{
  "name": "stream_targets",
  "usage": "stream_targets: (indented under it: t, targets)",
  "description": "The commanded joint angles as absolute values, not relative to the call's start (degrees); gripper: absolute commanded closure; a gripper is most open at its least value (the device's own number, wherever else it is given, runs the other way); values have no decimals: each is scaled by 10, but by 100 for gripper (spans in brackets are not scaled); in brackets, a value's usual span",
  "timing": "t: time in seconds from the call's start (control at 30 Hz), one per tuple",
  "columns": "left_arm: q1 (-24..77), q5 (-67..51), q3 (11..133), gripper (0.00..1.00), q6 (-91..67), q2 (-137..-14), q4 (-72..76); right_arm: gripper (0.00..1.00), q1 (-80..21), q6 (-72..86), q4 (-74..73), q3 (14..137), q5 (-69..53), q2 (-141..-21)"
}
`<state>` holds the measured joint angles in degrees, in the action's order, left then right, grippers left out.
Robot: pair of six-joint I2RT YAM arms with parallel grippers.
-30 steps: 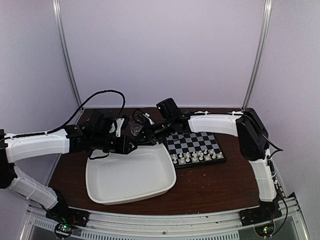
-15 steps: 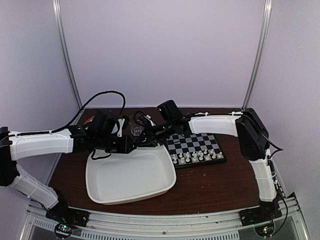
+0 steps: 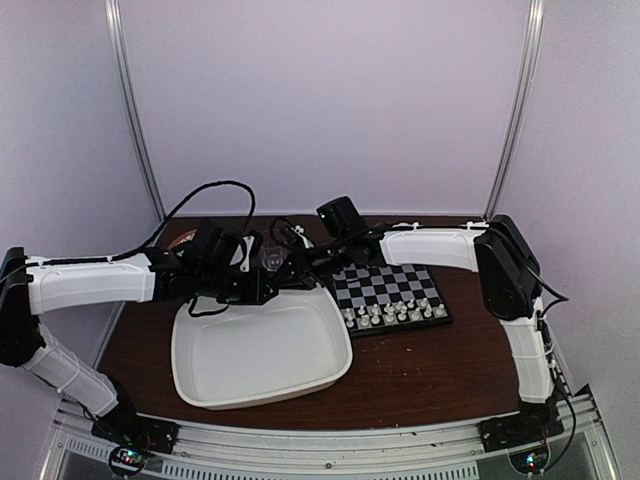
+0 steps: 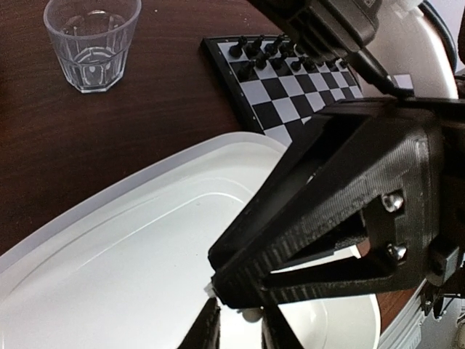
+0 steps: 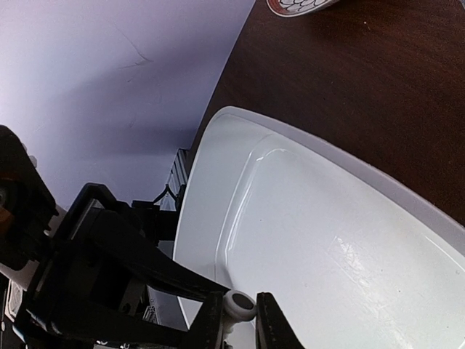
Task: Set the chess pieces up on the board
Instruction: Pass from the right arm to the left
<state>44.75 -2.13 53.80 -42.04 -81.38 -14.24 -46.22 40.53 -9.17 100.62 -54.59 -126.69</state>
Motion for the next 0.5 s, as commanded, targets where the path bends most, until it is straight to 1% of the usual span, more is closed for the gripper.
stream_targets:
  t: [0.0,0.1,0.2,0.27,0.47]
  targets:
    - [449,16,545,82,-438,-816,-125,83,-465,407,-79,1002,-546,-1235]
    - [450,25,546,87,-440,-814,-123,83,-464,405,-79,1000,-545,-1233]
    - [449,22,549,95,-435,-813,-121,83,-464,405,-80,999,-545,-1233]
    - [450,19,549,99,-431,-809,-122,81,-464,405,-80,998,-545,-1232]
    - [449,28,551,100,-415,-793,-151,74,-463,404,-81,998,-545,-1231]
